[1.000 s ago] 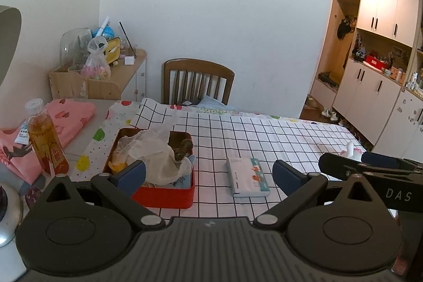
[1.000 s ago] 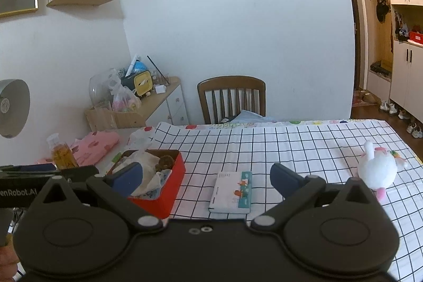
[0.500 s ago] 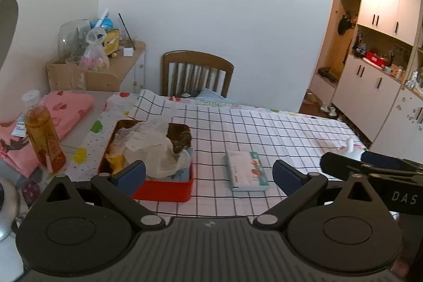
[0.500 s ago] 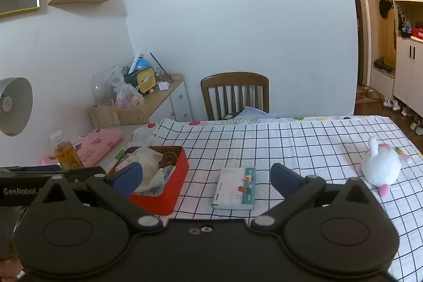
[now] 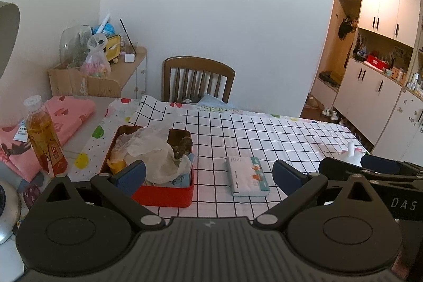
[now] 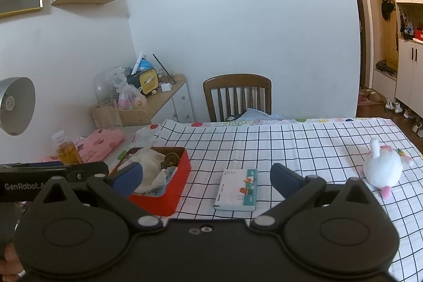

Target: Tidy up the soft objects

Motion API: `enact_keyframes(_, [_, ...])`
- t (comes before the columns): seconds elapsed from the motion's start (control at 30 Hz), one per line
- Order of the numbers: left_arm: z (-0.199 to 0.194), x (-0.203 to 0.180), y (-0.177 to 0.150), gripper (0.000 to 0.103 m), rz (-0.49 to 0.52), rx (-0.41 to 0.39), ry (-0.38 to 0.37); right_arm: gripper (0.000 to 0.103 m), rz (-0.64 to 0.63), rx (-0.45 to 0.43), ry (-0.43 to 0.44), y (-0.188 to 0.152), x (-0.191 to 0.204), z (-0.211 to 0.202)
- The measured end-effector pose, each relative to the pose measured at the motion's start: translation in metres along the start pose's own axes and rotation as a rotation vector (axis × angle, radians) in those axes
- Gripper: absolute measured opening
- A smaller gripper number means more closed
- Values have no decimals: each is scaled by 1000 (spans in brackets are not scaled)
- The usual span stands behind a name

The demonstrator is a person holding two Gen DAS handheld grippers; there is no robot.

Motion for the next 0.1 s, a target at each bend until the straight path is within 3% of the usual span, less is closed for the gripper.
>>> enact_keyframes(0.1, [1, -1, -1, 103, 2, 6, -2, 103, 1, -3, -6, 0, -2, 1])
Point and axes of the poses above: each gripper's, at about its wrist camera, not at the fingertips, and z roughly the way its jaws point, x to its left, y to its top, the point moved 1 cm from there along z, roughly the way its jaws point, and after that the axes turned 1 degree about x, right-handed, at the moved point
